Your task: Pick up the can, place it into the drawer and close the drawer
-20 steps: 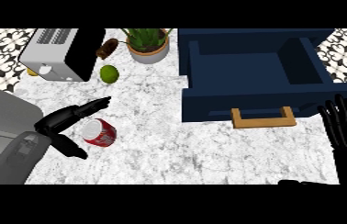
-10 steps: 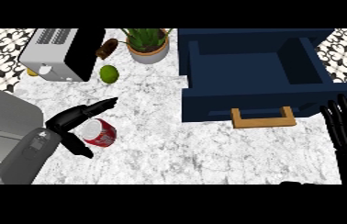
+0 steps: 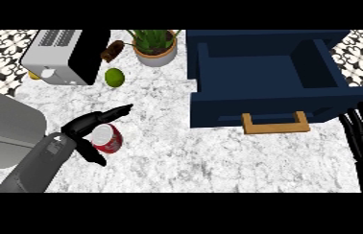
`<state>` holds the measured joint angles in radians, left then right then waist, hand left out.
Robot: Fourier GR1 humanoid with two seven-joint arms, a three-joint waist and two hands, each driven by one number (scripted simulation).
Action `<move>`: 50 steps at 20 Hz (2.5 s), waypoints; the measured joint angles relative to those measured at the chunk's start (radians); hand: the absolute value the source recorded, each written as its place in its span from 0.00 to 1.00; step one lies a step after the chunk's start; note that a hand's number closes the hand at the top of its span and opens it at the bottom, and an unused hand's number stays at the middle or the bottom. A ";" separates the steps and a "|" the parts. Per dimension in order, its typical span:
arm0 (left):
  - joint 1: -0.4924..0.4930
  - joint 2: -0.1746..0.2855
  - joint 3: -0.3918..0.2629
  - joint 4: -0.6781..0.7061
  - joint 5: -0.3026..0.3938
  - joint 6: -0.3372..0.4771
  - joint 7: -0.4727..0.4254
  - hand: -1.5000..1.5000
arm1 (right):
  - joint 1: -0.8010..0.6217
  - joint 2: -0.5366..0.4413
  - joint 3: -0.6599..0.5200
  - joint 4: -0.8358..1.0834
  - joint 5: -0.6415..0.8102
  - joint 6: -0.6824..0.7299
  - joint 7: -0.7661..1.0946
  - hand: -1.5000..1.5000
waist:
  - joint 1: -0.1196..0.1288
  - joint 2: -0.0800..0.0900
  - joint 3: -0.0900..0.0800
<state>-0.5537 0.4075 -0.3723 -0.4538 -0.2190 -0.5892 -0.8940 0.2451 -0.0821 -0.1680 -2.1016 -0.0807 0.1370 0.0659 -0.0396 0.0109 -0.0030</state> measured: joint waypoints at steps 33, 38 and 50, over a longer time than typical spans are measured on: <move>0.044 -0.089 0.016 -0.064 0.232 0.040 0.094 1.00 | 0.052 0.011 -0.047 -0.057 -0.039 0.012 0.016 0.00 | 0.047 -0.013 0.003; 0.066 -0.119 0.262 -0.012 0.435 0.296 0.165 1.00 | 0.071 0.017 -0.062 -0.066 -0.041 0.005 0.011 0.00 | 0.073 -0.019 0.004; 0.082 -0.231 0.279 -0.511 0.494 0.703 0.542 1.00 | 0.104 0.026 -0.077 -0.105 -0.059 0.026 0.015 0.00 | 0.060 -0.023 0.005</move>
<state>-0.4720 0.1765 -0.0929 -0.9651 0.2748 0.1141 -0.3522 0.3496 -0.0564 -0.2454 -2.2063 -0.1394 0.1631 0.0806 0.0200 -0.0120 0.0024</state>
